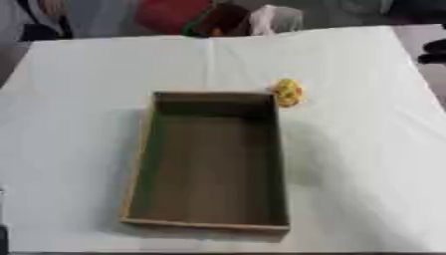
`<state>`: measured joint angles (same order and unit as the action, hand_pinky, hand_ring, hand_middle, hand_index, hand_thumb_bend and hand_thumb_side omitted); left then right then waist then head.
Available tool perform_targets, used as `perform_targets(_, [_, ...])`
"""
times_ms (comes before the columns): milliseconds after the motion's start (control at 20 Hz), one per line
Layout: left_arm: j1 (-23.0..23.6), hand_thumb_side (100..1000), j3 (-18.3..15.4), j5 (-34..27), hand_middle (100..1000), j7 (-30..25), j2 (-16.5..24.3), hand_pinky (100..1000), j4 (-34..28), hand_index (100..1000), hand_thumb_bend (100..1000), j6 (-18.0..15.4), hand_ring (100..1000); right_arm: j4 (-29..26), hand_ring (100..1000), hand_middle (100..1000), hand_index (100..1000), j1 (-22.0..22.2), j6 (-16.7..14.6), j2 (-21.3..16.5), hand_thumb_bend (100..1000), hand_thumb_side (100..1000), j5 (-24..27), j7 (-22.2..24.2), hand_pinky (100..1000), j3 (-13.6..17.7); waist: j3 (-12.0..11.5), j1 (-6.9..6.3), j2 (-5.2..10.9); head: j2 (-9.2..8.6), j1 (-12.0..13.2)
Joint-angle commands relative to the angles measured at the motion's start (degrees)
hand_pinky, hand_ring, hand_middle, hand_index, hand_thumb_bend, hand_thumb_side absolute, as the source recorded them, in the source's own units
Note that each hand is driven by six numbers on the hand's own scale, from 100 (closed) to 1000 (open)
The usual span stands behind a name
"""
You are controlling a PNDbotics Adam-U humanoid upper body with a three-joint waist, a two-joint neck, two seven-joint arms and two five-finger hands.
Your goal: Pick up objects on the table and place them in the box.
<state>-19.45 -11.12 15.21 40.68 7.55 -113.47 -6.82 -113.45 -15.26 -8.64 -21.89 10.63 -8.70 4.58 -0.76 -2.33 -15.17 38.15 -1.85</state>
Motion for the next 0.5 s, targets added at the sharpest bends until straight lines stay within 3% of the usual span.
perform_targets(50, [-0.4,863,-0.4,0.4,456,0.1,0.5,325,-1.1,616,100,-0.1,476,-1.1,616,680,882,-0.4,-0.1,-1.0,100,831,-0.5,0.1,592,0.4,0.0,0.21,0.96,-0.42,0.1])
perform_targets(500, [-0.2,864,-0.2,0.3,455,-0.1,0.6,324,-1.1,615,100,-0.1,476,-1.1,667,708,877,-4.1,-1.1,-10.6,100,816,-3.1,0.9,622,-0.6,-0.5,0.44,0.78,1.46,-1.6])
